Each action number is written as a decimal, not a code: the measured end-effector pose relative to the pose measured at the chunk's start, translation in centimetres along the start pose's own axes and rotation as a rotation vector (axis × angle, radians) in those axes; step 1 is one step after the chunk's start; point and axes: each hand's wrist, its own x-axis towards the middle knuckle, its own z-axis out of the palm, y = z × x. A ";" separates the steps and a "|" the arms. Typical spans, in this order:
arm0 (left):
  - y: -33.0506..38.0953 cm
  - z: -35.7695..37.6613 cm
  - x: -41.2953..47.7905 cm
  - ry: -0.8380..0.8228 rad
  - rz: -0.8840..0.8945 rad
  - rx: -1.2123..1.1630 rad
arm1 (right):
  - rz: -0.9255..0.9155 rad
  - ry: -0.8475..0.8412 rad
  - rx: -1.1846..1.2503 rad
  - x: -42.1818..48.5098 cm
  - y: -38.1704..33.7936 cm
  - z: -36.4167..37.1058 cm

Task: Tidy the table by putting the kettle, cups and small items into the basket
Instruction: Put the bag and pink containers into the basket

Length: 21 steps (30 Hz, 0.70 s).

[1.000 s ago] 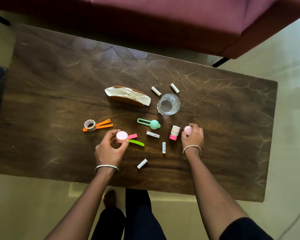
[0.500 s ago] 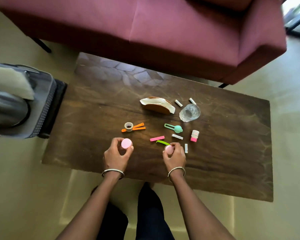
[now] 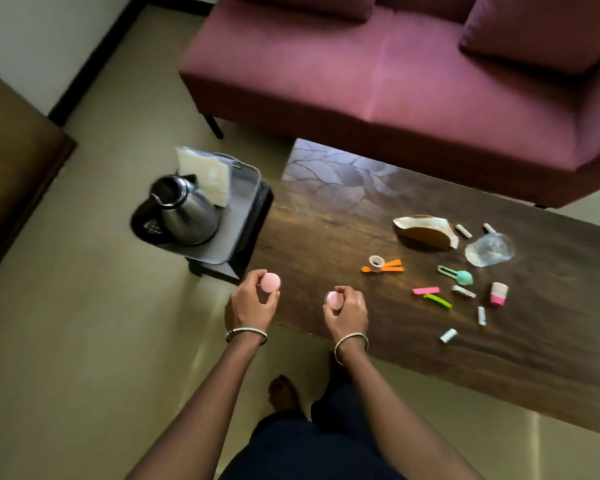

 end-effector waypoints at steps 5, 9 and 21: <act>-2.4 -3.5 2.9 0.082 -0.033 -0.016 | -0.091 -0.086 -0.001 0.8 -5.0 3.4; -3.7 -5.0 6.6 0.083 -0.038 0.010 | -0.126 -0.115 -0.009 2.8 -8.4 5.8; -2.7 -3.5 24.3 -0.200 0.107 0.112 | -0.050 0.006 0.088 14.2 -17.1 12.8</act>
